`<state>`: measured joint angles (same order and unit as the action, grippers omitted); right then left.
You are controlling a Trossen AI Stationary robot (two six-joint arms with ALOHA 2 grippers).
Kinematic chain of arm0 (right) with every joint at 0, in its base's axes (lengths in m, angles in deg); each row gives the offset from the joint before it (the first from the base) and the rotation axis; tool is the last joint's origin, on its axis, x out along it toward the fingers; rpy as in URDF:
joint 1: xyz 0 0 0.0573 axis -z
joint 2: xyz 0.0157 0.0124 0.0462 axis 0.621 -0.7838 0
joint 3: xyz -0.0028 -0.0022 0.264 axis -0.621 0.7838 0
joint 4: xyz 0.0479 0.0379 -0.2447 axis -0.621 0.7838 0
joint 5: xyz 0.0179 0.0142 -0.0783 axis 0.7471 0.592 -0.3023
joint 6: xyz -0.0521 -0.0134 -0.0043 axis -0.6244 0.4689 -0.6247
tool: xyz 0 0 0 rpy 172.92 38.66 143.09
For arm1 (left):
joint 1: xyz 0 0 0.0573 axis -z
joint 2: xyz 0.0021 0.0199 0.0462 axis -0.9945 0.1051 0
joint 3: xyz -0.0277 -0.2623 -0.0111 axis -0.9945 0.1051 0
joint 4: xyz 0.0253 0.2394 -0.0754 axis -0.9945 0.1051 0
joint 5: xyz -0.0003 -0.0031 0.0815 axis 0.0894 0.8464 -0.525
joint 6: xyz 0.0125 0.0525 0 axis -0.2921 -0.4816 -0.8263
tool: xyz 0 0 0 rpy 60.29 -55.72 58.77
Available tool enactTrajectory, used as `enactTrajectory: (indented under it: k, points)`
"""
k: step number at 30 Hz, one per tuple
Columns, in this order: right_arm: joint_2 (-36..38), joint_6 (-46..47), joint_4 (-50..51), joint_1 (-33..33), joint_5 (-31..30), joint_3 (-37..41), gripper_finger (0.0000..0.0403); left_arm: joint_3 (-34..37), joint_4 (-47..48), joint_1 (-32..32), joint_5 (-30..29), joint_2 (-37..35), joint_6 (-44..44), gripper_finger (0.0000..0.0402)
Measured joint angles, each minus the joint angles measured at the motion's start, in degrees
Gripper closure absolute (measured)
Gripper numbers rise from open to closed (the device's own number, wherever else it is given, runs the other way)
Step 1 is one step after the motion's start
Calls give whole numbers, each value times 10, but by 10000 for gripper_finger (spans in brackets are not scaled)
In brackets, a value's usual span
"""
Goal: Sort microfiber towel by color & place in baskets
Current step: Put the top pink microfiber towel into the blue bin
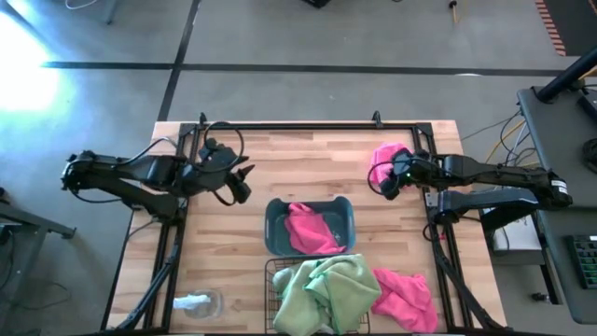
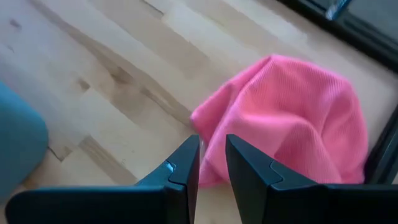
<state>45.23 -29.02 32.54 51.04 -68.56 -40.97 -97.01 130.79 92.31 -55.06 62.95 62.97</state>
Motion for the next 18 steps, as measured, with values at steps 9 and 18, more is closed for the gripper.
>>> enactTrajectory:
  k: [9, 18]
  points:
    - [-23, 98, 18, 2, 1, 49, 330, 27, 3, -17, -4, -32, -20, 286]
    - [-77, 133, 11, 15, 5, 53, 317, 28, 4, -44, -5, -71, -53, 286]
